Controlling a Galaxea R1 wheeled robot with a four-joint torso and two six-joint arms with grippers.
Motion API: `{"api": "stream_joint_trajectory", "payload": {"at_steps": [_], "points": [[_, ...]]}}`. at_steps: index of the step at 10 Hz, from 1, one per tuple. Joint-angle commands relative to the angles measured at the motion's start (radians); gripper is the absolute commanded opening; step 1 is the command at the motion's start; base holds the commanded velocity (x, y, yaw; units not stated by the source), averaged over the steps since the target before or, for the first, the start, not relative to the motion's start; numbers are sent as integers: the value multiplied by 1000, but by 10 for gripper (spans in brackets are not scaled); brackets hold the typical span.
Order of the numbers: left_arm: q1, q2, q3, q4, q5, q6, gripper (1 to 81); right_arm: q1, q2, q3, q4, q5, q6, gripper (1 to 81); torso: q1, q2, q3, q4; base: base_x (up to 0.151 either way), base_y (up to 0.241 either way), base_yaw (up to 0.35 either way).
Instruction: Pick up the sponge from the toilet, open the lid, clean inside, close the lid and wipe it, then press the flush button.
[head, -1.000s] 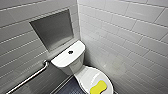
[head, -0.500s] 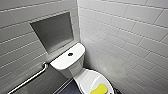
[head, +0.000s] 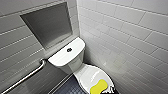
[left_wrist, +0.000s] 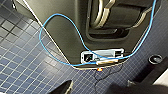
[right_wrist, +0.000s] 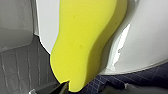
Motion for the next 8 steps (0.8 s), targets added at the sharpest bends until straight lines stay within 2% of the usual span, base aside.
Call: {"api": "stream_joint_trajectory", "payload": {"at_steps": [1,5,6,8], "points": [[34,-6,5,-3,80,8,811,145,-4,12,44,-89,8,811,0,0,1,0,0,0,0],[34,-7,5,-6,80,8,811,185,45,-43,119,-91,8,811,0,0,-10,0,0,0,0],[34,-6,5,-6,80,8,811,189,59,-72,161,-106,8,811,1,0,-10,0,0,0,0],[34,-6,5,-6,79,8,811,193,88,-113,184,-152,11,811,1,0,-10,0,0,0,0]]}}
